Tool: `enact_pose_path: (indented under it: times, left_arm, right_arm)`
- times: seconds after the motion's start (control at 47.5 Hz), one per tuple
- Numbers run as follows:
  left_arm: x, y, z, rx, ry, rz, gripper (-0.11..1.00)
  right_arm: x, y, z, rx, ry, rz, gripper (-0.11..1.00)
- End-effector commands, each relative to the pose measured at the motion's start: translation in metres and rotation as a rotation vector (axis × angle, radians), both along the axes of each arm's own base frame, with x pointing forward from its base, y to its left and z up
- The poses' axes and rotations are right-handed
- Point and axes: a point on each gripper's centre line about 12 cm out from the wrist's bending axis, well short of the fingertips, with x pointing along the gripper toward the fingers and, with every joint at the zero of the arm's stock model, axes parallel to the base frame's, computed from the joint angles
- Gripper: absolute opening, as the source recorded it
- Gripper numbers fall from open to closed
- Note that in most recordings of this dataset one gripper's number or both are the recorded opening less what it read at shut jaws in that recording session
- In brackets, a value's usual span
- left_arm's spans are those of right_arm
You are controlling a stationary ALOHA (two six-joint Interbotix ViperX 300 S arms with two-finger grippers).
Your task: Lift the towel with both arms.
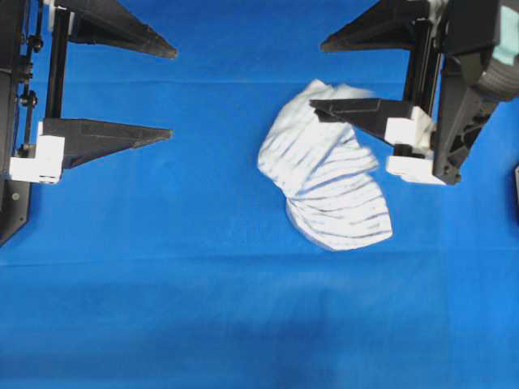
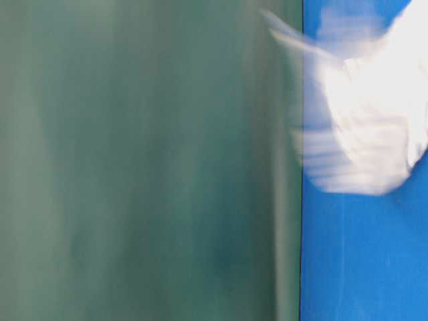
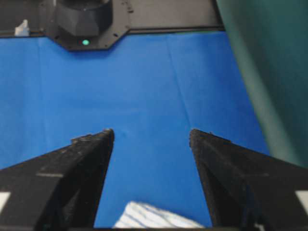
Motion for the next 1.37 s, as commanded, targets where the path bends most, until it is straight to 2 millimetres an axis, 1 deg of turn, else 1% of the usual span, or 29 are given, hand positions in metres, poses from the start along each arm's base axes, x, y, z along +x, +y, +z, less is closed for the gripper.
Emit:
enact_pose_path:
  times: [0.0, 0.105, 0.168, 0.274, 0.463, 0.589, 0.779, 0.926, 0.947, 1.158, 1.347]
  left_arm:
    - [0.000, 0.000, 0.005, -0.001, -0.023, 0.001, 0.90]
    - [0.005, 0.000, -0.012, 0.000, -0.005, 0.002, 0.90]
    - [0.008, 0.001, -0.025, 0.001, 0.000, 0.002, 0.90]
    - [0.011, 0.001, -0.047, 0.001, -0.005, 0.003, 0.89]
    - [0.012, 0.001, -0.085, -0.005, 0.003, 0.005, 0.89]
    - [0.012, 0.001, -0.112, -0.005, 0.015, 0.008, 0.89]
    - [0.015, 0.003, -0.144, -0.006, 0.006, 0.014, 0.89]
    - [0.023, 0.004, -0.176, -0.008, 0.015, 0.019, 0.89]
    - [0.024, 0.004, -0.180, -0.007, 0.017, 0.019, 0.89]
    - [0.041, 0.005, -0.221, -0.009, 0.063, 0.024, 0.89]
    - [0.059, 0.006, -0.259, -0.018, 0.132, 0.027, 0.89]
  right_arm:
    - [-0.007, -0.001, 0.013, -0.001, -0.037, -0.001, 0.66]
    - [-0.006, -0.001, 0.003, 0.004, -0.014, -0.005, 0.66]
    - [-0.004, -0.001, -0.012, 0.004, 0.019, -0.005, 0.66]
    - [-0.003, -0.001, -0.030, 0.007, 0.048, -0.003, 0.66]
    - [0.000, 0.000, -0.068, 0.031, 0.083, 0.006, 0.66]
    - [-0.001, -0.001, -0.093, 0.056, 0.116, -0.003, 0.66]
    - [-0.007, -0.003, -0.128, 0.099, 0.167, -0.029, 0.66]
    - [-0.013, -0.004, -0.154, 0.130, 0.206, -0.049, 0.66]
    - [-0.015, -0.004, -0.160, 0.136, 0.217, -0.053, 0.66]
    - [-0.024, -0.003, -0.190, 0.183, 0.250, -0.070, 0.66]
    - [-0.028, -0.003, -0.219, 0.223, 0.258, -0.061, 0.66]
